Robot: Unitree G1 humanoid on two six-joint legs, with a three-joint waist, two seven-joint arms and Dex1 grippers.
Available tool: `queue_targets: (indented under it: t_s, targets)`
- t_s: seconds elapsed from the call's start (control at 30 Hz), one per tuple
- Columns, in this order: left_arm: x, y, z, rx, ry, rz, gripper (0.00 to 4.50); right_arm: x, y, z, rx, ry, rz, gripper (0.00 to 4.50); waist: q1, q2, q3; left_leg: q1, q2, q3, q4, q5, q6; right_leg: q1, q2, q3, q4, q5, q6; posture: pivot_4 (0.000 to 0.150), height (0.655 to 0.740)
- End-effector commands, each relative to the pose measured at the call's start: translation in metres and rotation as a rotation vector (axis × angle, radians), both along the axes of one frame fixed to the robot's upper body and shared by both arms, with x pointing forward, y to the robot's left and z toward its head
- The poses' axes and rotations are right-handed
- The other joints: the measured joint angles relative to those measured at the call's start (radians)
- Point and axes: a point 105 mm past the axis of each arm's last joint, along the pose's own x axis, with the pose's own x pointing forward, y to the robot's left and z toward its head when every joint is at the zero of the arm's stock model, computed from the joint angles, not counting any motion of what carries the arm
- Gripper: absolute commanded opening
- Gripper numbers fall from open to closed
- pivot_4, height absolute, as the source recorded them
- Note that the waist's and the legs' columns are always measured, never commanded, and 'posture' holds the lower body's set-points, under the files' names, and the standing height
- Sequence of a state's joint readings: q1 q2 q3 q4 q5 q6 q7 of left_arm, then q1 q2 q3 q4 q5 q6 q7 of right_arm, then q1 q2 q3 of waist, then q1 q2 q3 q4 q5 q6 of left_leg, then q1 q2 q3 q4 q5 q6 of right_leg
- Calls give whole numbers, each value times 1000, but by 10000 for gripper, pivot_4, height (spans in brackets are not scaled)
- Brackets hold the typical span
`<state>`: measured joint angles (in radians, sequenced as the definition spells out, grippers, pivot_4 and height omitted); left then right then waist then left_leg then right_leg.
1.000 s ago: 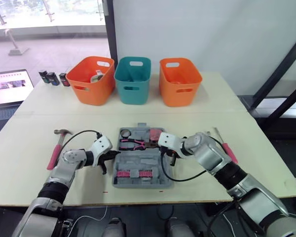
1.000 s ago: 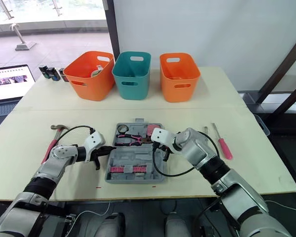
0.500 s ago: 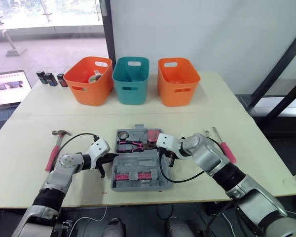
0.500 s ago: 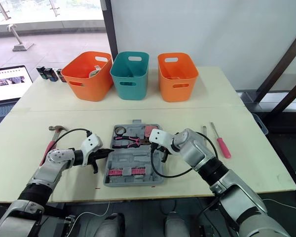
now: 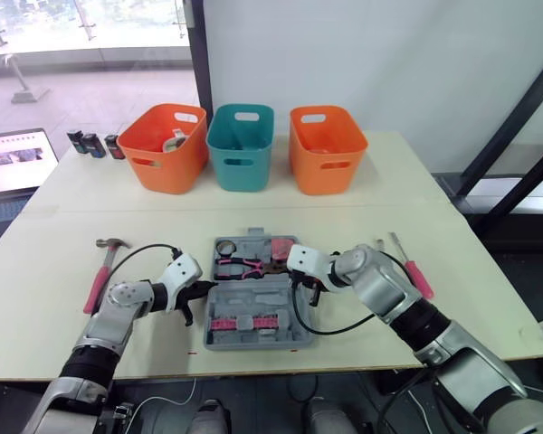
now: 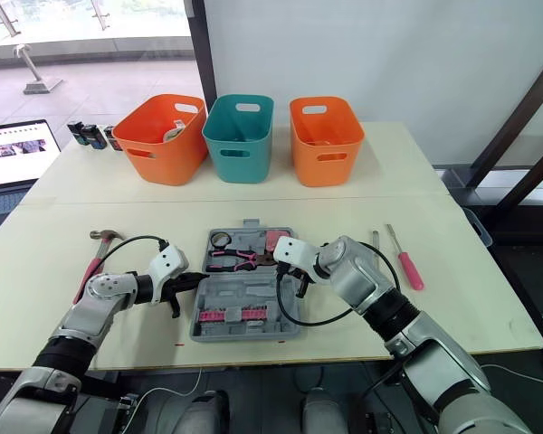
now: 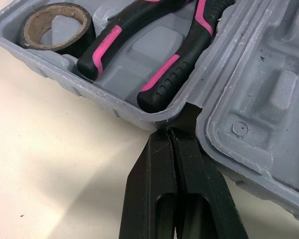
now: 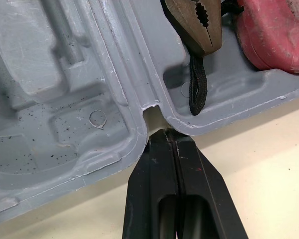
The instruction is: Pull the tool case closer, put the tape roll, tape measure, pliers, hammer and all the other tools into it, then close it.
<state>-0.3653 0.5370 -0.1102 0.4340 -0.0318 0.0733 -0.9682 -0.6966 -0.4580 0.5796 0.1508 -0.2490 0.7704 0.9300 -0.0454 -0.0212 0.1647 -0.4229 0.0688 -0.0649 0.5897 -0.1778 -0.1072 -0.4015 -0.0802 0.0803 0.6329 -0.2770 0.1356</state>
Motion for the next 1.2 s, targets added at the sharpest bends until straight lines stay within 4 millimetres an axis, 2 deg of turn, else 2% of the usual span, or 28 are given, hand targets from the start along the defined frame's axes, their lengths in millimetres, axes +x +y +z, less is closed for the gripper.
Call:
queue_targets:
  t_s: [0.03, 0.47, 0.53, 0.67, 0.83, 0.87, 0.93, 0.97, 1.0, 1.1, 1.2]
  targets:
    - [-11, -1, -17, 15, 66, -10, 333, -5, 15, 0, 34, 6, 55, 0, 0, 0, 0, 0, 0, 0, 0, 0, 0, 0, 0, 0, 0, 0, 0, 1500, 7400]
    - [-18, 30, -8, 26, 55, 97, 333, 6, -15, 8, 60, -31, -52, 0, -1, 0, 0, 0, 0, 0, -1, 0, 0, -1, 0, 0, 0, 0, 0, 1500, 7400]
    - [-18, 39, -7, 36, 52, 131, 333, 10, -28, 12, 67, -45, -92, 0, 0, 0, 0, 0, 0, 0, -1, 0, 0, -1, 0, 0, 0, 0, 0, 1500, 7400]
    - [-19, 60, 5, 25, 24, 186, 333, 15, -61, 26, 75, -105, -169, 0, -1, 0, 0, -1, 0, 0, -1, 0, 0, -2, 0, 0, 0, 0, 0, 1500, 7400]
    - [-31, 92, 41, -70, -44, 243, 333, -2, -85, 67, 293, -206, -144, 0, 0, 0, 2, -2, 0, 0, -6, 0, 0, -6, 0, 1, 0, -1, 1, 1500, 7400]
    - [-39, 105, 53, -82, -62, 245, 333, -8, -96, 79, 358, -240, -161, 0, 1, 0, 3, -3, 0, 0, -7, 0, 0, -6, 0, 0, -1, -1, 1, 1500, 7400]
    - [-53, 127, 70, -75, -94, 256, 0, -21, -118, 91, 428, -275, -193, 5081, 2, -2, 4, -3, 0, 0, -9, 0, 0, -7, 0, 0, -1, -2, 2, 1500, 7400]
    - [-57, 131, 74, -69, -102, 257, 0, -25, -123, 94, 442, -282, -198, 7458, 3, -1, 4, -3, 0, 0, -10, 0, 0, -7, 0, 0, -1, -2, 2, 1500, 7400]
    - [-65, 145, 83, -73, -115, 291, 2639, -35, -139, 96, 468, -272, -226, 12093, 6, -1, 5, -3, 0, 1, -11, 0, 0, -7, -1, 0, -2, -2, 2, 1500, 7400]
    - [-88, 179, 99, -71, -120, 388, 13495, -55, -177, 106, 517, -286, -304, 26256, 7, -1, 5, -3, 0, 1, -11, 0, 0, -6, -2, 0, -4, -4, 0, 1500, 7400]
    - [-109, 213, 102, -49, -123, 508, 28548, -71, -209, 110, 501, -299, -384, 41677, 2, 0, 6, -3, 0, 2, -11, 0, -1, -7, -2, 1, -4, -4, -2, 1500, 7400]
